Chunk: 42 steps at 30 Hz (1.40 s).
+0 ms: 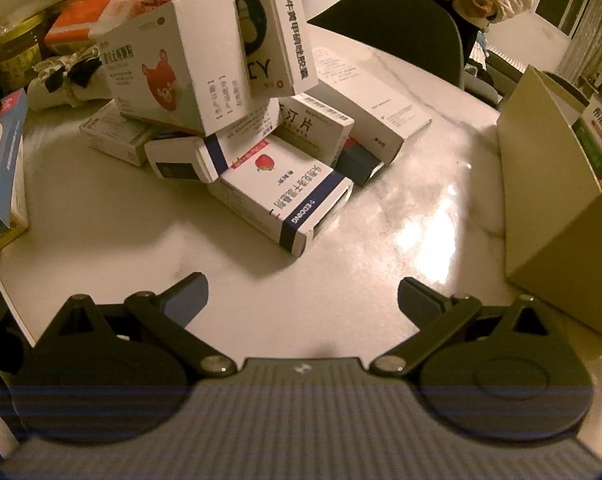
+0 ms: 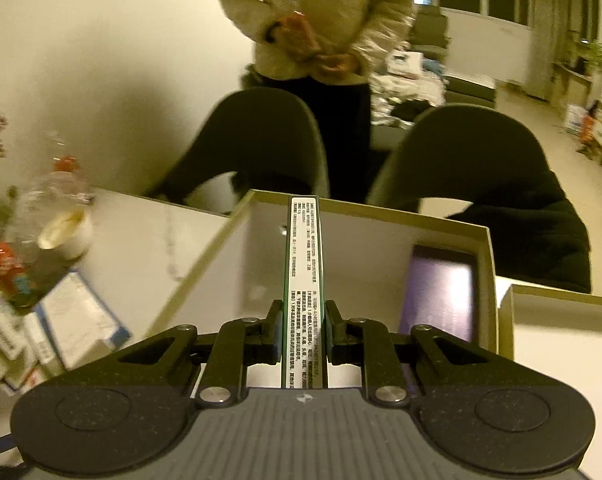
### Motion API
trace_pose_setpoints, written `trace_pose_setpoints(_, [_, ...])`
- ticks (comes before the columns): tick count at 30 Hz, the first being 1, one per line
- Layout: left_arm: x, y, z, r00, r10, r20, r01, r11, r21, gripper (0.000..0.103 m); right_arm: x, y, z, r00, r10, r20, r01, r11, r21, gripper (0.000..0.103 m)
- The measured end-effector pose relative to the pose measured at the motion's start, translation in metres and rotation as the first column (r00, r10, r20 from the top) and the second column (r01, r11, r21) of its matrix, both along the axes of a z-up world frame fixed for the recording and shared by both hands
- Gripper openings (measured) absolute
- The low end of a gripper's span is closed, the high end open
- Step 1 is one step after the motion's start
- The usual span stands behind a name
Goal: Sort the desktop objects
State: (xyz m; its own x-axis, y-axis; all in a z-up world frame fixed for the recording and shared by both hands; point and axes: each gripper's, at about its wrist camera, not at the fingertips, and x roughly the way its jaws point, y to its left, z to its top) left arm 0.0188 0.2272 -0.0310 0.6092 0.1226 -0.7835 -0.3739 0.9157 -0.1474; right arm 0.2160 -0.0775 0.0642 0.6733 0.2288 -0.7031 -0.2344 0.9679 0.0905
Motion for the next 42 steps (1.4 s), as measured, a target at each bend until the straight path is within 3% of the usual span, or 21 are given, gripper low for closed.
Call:
trace_pose_setpoints(19, [0.006,0.010,-0.007,1.000,0.006,-0.018,-0.007,1.000,-0.013,0.103,0.052,0.016,-0.054,0.989,-0.148,-0.018,0.140,0.960,-0.243,0.022])
trace_pose_setpoints(29, [0.008,0.009,-0.008,1.000,-0.008,-0.022,0.008,1.000,-0.018,0.103,0.062,0.033,-0.075,0.991,-0.132,0.030,0.134,0.914,-0.382,0.024])
trace_pose_setpoints(37, [0.008,0.012,-0.010,0.999,-0.008,-0.033,0.007,1.000,-0.020,0.103,0.068,0.050,-0.100,0.993,-0.061,0.101,0.110,0.793,-0.599,0.032])
trace_pose_setpoints(39, [0.008,0.012,-0.010,0.999,-0.009,-0.035,0.008,1.000,-0.019,0.103,0.067,0.056,-0.107,0.994,-0.024,0.103,0.087,0.744,-0.663,0.033])
trace_pose_setpoints(42, [0.006,0.011,-0.006,0.999,-0.013,-0.032,0.013,1.000,-0.009,0.103,0.068,0.064,-0.122,0.994,0.027,0.108,0.066,0.638,-0.767,0.036])
